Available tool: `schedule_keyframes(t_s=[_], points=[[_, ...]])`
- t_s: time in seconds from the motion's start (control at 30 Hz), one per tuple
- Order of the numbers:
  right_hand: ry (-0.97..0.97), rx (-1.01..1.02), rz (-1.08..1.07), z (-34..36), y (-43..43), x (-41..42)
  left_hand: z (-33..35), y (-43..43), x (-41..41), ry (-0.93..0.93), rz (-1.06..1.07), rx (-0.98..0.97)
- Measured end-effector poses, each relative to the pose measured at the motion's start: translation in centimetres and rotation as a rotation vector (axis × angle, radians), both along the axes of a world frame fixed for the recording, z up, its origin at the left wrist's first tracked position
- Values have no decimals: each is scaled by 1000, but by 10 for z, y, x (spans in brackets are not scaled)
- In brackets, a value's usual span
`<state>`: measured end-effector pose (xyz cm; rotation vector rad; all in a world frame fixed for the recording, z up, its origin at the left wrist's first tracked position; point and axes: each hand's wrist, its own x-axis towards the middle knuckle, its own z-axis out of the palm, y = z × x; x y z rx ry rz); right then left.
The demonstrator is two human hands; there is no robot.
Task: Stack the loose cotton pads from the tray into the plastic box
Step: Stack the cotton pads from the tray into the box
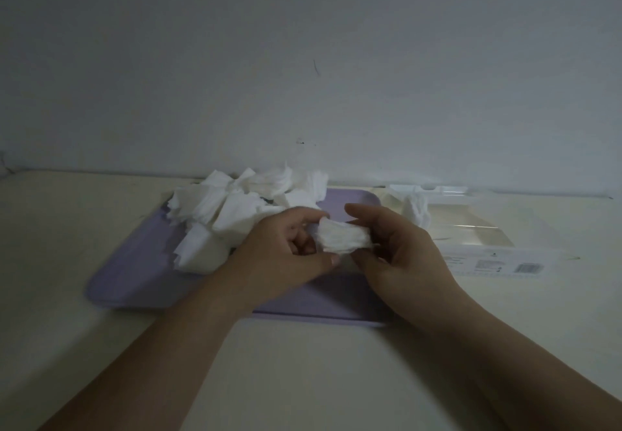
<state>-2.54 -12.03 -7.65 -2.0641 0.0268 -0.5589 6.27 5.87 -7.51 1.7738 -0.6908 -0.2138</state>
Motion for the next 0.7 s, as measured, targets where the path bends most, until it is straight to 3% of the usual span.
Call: schedule_keyframes(t_s=[0.2,0.37,0.53,0.6,0.7], points=[[64,-180,-48,-7,3,1,-3,-1,2,-48,59,97],[157,-315,35,-9,6,-3,-1,-7,-9,-72,32,94],[64,-317,-37,-8,6,-3,1,-5,-8,-121,22,83],[47,-277,-58,-4,7,-4,7,2,-1,-265,246,66],[47,-215,-69,0,9,-6,17,22,13,-637,535,308]])
